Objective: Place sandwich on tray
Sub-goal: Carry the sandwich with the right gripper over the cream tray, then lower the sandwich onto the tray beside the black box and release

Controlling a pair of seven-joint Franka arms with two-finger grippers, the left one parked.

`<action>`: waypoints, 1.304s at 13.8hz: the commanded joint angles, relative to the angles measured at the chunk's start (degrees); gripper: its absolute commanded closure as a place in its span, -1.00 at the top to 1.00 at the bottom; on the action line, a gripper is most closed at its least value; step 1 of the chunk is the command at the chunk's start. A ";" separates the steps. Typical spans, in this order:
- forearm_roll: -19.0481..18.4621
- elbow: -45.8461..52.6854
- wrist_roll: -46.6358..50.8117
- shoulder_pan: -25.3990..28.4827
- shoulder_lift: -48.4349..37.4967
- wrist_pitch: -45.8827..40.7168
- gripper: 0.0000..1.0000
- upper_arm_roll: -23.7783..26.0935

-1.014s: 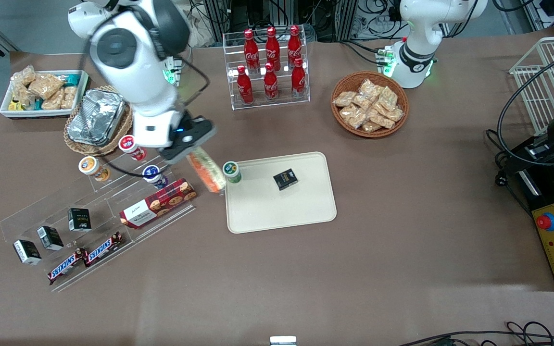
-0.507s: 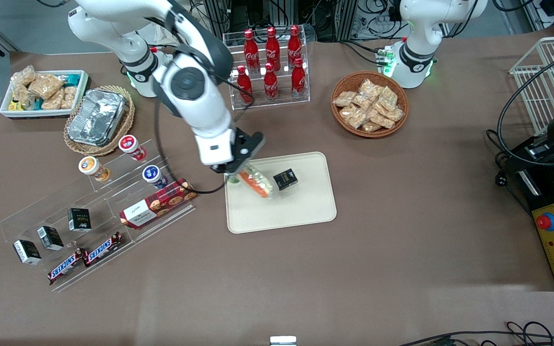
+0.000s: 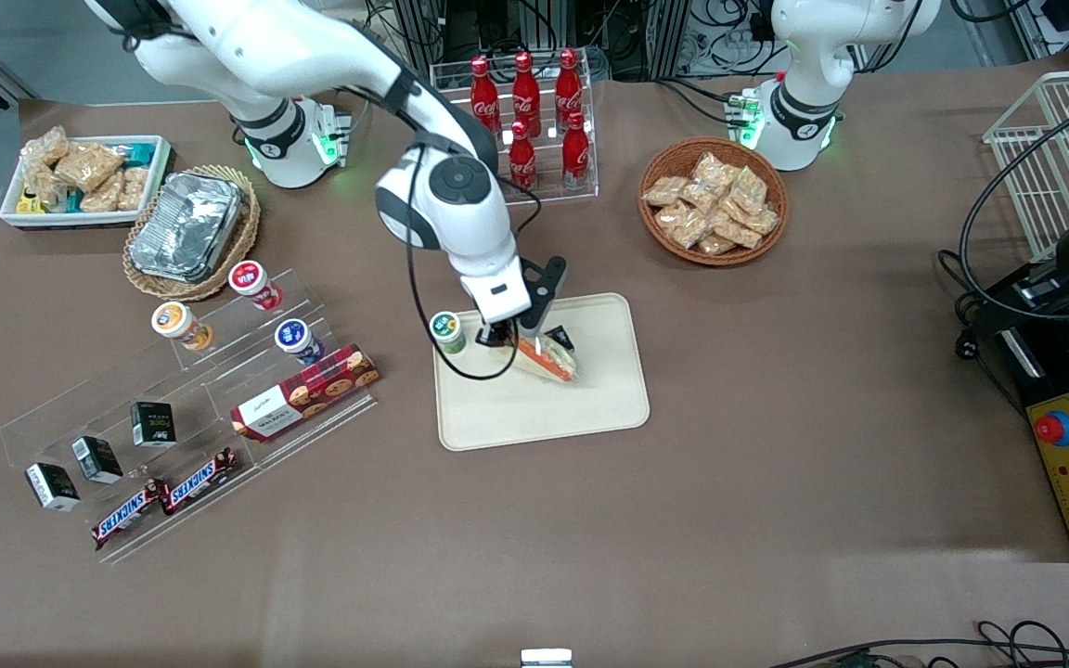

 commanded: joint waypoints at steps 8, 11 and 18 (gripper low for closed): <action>-12.66 5.96 -10.34 -2.12 9.72 8.98 -1.00 -1.18; -12.13 7.28 -15.82 -2.12 11.49 8.98 -1.00 -1.97; -12.13 7.28 -17.93 -1.33 11.84 8.98 -1.00 -1.97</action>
